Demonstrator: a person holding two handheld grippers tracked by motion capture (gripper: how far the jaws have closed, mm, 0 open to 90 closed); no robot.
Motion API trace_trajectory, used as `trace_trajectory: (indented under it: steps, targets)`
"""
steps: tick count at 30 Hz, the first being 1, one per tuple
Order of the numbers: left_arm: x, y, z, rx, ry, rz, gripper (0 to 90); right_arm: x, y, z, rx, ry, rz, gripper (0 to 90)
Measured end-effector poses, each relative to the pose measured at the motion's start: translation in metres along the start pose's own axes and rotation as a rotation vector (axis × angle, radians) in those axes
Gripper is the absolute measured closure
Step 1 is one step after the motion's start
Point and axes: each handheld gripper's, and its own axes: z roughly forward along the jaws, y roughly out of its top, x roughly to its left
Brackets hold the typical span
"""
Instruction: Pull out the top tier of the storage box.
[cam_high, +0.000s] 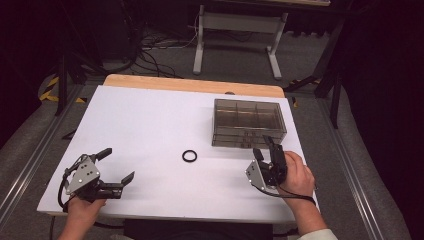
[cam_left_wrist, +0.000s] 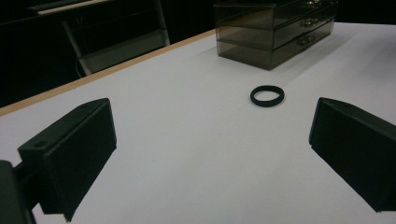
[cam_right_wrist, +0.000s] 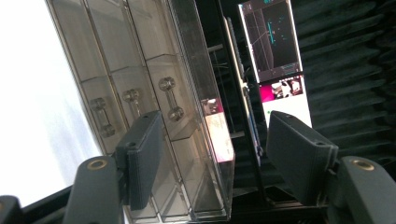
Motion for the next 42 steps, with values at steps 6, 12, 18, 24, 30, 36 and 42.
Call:
trace_trajectory:
  steps: [6, 12, 18, 24, 30, 36, 42]
  targets:
    - [0.000, 0.000, 0.000, 0.000, 0.000, 0.000, 1.6, 0.002, -0.001, 0.002, 0.007, -0.025, -0.033, 39.5]
    - [0.000, 0.000, 0.000, 0.000, -0.001, -0.001, 1.6, 0.004, -0.001, 0.004, 0.008, -0.037, -0.074, 42.0]
    - [0.000, 0.000, 0.000, 0.000, 0.000, 0.000, 1.6, 0.008, 0.000, 0.008, 0.008, -0.055, -0.126, 44.1]
    - [0.000, 0.000, 0.000, 0.000, -0.001, 0.000, 1.6, 0.012, 0.001, 0.012, 0.013, -0.069, -0.174, 45.3]
    - [0.000, 0.000, 0.000, 0.003, -0.001, 0.003, 1.6, 0.016, 0.003, 0.018, 0.011, -0.068, -0.237, 46.6]
    - [0.000, 0.000, 0.000, 0.003, -0.001, 0.003, 1.6, 0.022, 0.003, 0.024, 0.035, -0.083, -0.252, 48.3]
    - [-0.001, 0.000, 0.000, 0.004, 0.002, 0.005, 1.6, 0.028, 0.000, 0.030, 0.053, -0.098, -0.278, 49.9]
